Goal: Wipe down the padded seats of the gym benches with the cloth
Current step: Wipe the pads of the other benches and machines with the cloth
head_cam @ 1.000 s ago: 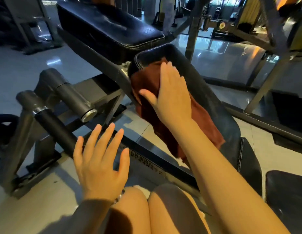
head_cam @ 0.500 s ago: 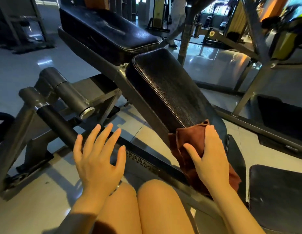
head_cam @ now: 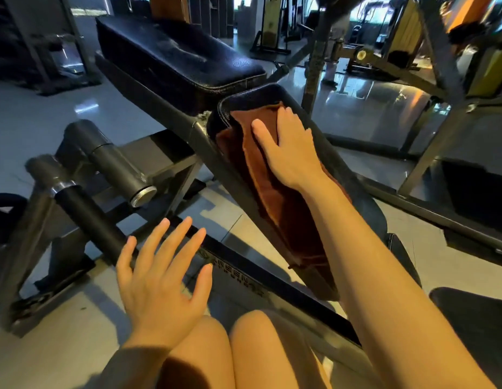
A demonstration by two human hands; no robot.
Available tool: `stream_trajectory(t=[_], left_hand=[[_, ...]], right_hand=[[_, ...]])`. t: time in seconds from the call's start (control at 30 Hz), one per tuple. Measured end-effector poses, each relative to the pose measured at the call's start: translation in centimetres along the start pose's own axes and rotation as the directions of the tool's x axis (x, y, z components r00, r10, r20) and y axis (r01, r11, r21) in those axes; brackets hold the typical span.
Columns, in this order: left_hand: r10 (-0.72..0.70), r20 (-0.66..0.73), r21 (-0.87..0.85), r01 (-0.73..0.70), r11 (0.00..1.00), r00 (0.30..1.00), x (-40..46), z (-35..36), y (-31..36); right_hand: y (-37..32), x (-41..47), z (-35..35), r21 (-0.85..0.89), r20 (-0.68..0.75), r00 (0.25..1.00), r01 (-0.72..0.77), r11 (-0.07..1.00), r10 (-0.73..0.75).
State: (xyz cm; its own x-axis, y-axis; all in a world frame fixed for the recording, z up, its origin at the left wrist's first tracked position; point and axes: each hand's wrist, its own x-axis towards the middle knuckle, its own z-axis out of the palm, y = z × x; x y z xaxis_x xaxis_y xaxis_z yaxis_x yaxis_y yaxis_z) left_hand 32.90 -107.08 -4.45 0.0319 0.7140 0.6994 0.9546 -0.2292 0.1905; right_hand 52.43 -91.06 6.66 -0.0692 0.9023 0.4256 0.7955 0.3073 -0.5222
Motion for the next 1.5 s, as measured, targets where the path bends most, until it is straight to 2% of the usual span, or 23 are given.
stream_trajectory(t=[0.07,0.13,0.23,0.4,0.6,0.7,0.8,0.9,1.07,1.17,1.23,1.5], left_hand=[[-0.001,0.008,0.008,0.0,1.0,1.0,0.0,-0.1,0.1],[-0.006,0.021,0.011,0.006,1.0,1.0,0.1,-0.2,0.2],[-0.02,0.026,0.017,0.02,1.0,0.999,0.1,-0.1,0.2],[-0.025,0.013,0.011,0.024,1.0,1.0,0.0,0.0,0.3],[-0.005,0.006,0.02,0.005,1.0,1.0,-0.1,0.2,0.2],[-0.005,0.001,0.019,0.005,1.0,1.0,-0.1,0.2,0.2],[-0.004,0.008,0.032,0.004,0.999,1.0,-0.2,0.3,0.2],[-0.011,0.037,0.057,0.009,0.998,0.999,-0.3,0.4,0.1],[-0.013,0.025,0.089,0.01,0.996,1.0,-0.2,0.4,0.0],[-0.009,0.024,0.098,0.007,0.995,1.0,-0.1,0.5,-0.2],[-0.007,0.022,0.088,0.005,0.996,1.0,-0.1,0.5,-0.3],[-0.002,-0.023,0.026,0.002,1.0,1.0,-0.2,0.4,-0.2]], right_hand=[[1.9,2.1,-0.3,-0.031,0.014,0.998,-0.056,0.998,0.056],[4.5,2.1,-1.0,-0.024,-0.019,0.982,-0.189,0.982,0.189],[9.0,-0.9,-2.1,-0.007,-0.056,0.92,-0.388,0.922,0.387],[13.9,-7.8,-2.1,0.0,-0.121,0.803,-0.588,0.809,0.584],[12.3,-15.0,-1.1,0.176,-0.146,0.69,-0.687,0.705,0.709],[7.9,-18.5,-0.1,0.163,-0.214,0.737,-0.621,0.767,0.641],[4.0,-19.6,1.3,-0.038,-0.333,0.883,-0.363,0.931,0.331],[1.0,-15.9,2.1,-0.128,-0.299,0.95,-0.133,0.983,0.089],[-3.7,-7.3,1.8,-0.202,-0.158,0.973,0.136,0.97,-0.169],[-2.7,-7.3,1.6,-0.221,-0.136,0.969,0.175,0.959,-0.208],[-0.9,-9.1,1.4,-0.25,-0.157,0.97,0.145,0.957,-0.188],[5.9,-19.7,-0.4,-0.264,-0.159,0.981,-0.154,0.952,0.114]])
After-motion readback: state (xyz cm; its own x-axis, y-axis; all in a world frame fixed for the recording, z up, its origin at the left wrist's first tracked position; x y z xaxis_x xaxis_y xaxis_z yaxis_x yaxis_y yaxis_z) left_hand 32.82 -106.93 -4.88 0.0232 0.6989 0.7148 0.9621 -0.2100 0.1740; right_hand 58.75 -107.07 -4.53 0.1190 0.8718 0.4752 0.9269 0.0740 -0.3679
